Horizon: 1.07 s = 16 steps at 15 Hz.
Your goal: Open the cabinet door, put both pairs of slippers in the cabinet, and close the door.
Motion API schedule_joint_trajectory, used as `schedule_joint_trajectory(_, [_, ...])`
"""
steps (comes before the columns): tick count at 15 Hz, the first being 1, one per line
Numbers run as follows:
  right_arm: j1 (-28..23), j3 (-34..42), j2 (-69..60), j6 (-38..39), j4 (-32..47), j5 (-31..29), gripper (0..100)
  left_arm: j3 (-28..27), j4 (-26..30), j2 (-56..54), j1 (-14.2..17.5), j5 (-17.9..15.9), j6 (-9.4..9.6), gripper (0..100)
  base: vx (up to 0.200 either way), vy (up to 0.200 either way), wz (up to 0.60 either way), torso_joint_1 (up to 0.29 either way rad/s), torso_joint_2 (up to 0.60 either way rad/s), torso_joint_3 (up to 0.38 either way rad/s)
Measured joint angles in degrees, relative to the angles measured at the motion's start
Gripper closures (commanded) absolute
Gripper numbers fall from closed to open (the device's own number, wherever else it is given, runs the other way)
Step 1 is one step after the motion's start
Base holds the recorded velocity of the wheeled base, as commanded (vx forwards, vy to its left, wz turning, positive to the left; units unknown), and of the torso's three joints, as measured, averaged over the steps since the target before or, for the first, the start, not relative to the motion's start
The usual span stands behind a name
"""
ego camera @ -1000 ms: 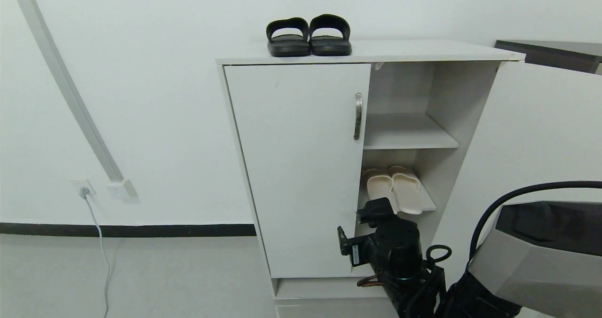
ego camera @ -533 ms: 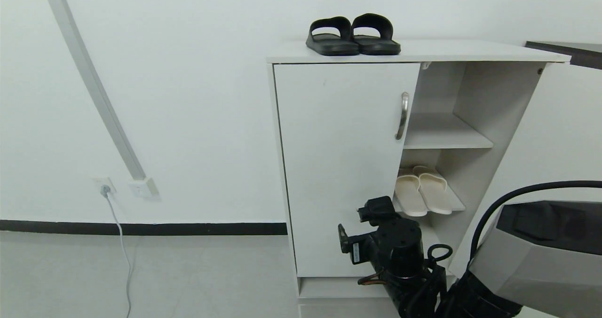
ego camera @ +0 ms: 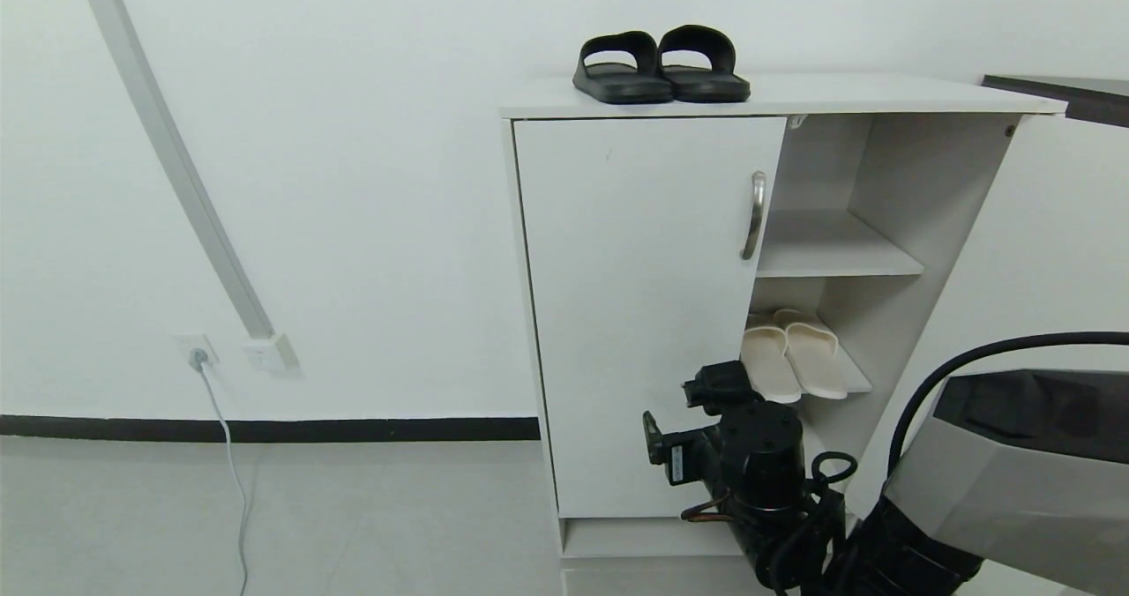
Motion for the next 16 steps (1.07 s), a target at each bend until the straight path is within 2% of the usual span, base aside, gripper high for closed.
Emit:
schedule_joint_trajectory(9, [0.04,0.07,0.0,-0.06,0.17,-0.09,0,0.0,0.11,0.05,0.0,0.0,0.02,100,0.0,0.0,0.0,0.0,-0.02,-0.017])
schedule_joint_trajectory(16, [0.02,0.05,0.07,-0.11,0.11,0.0,0,0.0,0.0,0.07,-0.02,0.0,0.13,100,0.0,0.0,0.0,0.048,-0.39,-0.336])
